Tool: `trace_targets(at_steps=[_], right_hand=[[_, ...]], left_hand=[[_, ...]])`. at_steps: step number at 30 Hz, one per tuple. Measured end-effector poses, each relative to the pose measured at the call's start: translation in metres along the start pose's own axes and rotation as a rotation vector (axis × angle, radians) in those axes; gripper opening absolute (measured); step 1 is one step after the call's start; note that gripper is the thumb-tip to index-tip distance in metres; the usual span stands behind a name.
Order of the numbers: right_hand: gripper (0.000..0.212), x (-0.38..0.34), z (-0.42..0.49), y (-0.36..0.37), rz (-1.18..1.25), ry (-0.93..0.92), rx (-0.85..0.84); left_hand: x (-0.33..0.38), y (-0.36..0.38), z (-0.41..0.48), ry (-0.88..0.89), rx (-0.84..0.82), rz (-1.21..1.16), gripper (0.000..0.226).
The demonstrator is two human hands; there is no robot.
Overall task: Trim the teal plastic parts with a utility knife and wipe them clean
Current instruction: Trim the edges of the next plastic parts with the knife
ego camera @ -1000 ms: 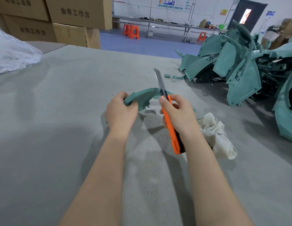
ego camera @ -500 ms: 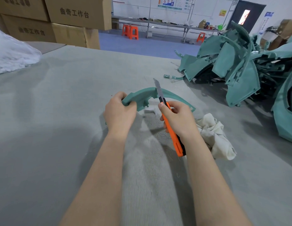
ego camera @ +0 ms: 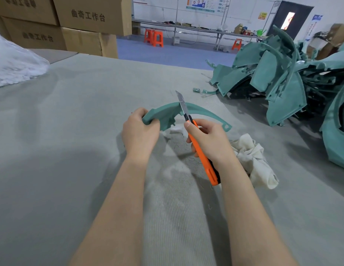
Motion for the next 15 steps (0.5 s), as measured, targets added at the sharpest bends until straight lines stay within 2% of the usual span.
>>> trace_targets(at_steps=[15], right_hand=[[0.011,0.0011,-0.001,-0.0037,-0.019,0.016,-0.02]], left_hand=[[0.0012,0.0006,0.0009,0.029,-0.021,0.029,0.019]])
Point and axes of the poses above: each hand's wrist, its own z-axis towards the middle knuckle, its own y-axis out of the palm, x = y × z, the point moved 7 cm from there along z, towards the middle knuckle, and after that the axes turned 1 degree about -y, right-handed, at the moved point
